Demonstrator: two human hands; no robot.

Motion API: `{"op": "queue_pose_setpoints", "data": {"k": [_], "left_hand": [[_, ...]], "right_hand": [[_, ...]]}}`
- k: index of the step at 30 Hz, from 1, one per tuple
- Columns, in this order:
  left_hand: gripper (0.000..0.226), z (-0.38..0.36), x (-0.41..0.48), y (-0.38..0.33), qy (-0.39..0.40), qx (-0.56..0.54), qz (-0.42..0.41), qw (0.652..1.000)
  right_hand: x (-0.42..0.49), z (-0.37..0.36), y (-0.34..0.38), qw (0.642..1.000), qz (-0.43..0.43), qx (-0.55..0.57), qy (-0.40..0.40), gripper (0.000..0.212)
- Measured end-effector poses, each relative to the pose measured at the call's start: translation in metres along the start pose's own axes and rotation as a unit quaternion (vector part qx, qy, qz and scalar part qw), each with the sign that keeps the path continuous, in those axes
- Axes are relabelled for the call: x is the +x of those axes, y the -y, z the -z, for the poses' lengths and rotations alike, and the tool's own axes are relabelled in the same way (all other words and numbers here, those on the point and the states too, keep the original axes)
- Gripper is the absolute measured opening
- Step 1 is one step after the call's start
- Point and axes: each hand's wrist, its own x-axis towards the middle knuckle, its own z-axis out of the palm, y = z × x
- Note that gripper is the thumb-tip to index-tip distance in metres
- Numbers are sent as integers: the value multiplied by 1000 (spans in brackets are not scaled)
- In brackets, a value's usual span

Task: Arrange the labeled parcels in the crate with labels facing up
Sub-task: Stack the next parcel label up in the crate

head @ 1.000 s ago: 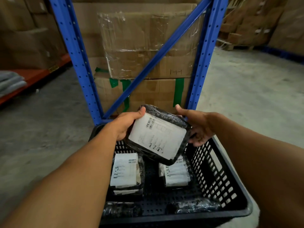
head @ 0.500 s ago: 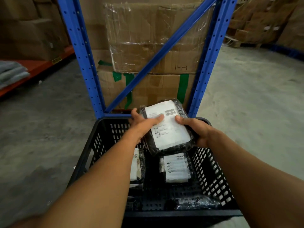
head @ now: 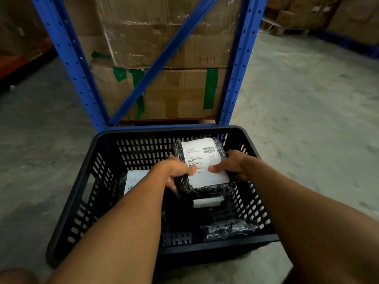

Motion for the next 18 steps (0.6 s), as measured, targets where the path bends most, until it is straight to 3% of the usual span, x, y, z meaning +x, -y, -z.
{"op": "queue_pose_setpoints", "data": {"k": [3, 5, 7, 13, 18], "left_hand": [[100, -17, 14, 12, -46, 50, 0, 998], [82, -25, 23, 22, -90, 98, -17, 991], [75, -31, 28, 30, -87, 99, -9, 991], [101, -44, 41, 37, -89, 103, -8, 991], [93, -49, 55, 43, -108, 110, -9, 988]], "right_hand": [[25, -7, -25, 999, -33, 14, -11, 84], [22, -13, -30, 998, -68, 12, -15, 83], [21, -16, -34, 996, -78, -10, -32, 81], [45, -17, -43, 994, -79, -42, -65, 71], [62, -21, -45, 991, -73, -80, -79, 76]]}}
